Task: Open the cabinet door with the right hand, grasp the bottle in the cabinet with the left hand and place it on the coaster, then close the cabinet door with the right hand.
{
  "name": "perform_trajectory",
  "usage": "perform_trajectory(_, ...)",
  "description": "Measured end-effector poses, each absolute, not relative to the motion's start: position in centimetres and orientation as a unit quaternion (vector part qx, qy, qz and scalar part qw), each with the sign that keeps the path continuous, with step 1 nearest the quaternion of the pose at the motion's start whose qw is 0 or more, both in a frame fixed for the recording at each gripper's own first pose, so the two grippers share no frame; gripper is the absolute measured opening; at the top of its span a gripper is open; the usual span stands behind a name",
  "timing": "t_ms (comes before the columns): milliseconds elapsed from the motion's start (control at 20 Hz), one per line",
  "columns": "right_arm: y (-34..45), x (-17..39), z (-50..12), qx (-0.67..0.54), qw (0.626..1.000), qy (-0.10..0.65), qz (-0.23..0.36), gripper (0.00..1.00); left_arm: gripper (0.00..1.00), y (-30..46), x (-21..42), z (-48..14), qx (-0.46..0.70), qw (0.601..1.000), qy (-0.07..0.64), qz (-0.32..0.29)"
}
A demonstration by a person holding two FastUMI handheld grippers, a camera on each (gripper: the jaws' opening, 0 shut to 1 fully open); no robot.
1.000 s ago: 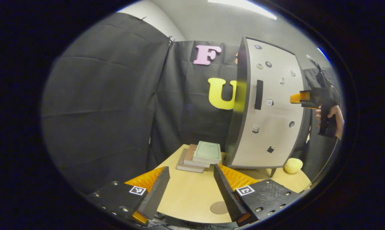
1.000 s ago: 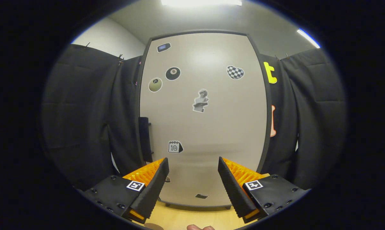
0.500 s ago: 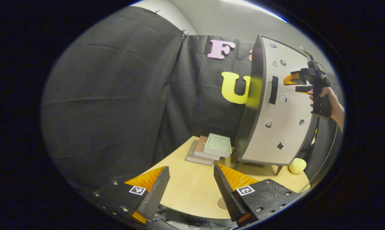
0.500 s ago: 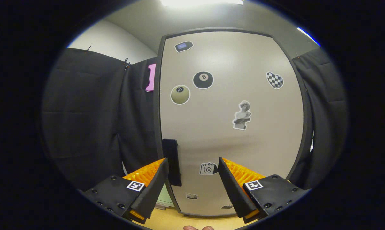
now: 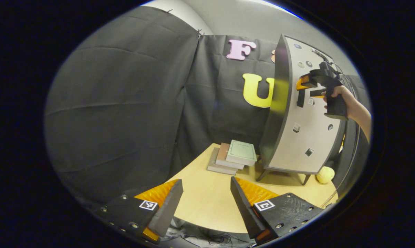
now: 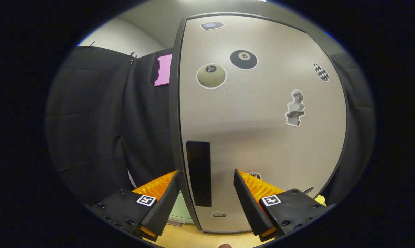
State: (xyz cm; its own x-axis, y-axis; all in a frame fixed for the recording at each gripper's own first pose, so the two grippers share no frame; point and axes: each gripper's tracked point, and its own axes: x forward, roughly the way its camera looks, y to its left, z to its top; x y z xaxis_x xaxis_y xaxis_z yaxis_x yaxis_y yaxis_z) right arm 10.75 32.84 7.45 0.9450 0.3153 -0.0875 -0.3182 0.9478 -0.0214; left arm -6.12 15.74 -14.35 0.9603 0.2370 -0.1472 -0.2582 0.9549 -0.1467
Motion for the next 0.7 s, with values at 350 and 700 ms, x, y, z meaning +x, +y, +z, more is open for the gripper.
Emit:
perform_trajectory(350, 33.8, 12.4, 6.3, -0.018, 0.990, 0.066, 0.121, 0.40, 0.84, 18.0, -6.3, -14.6, -0.079, 0.985, 0.066, 0.138)
perform_trajectory(700, 33.7, 12.2, 6.1, -0.030, 0.988, 0.067, 0.138, 0.28, 0.84, 18.1, -6.5, -15.0, -0.089, 0.984, 0.068, 0.139)
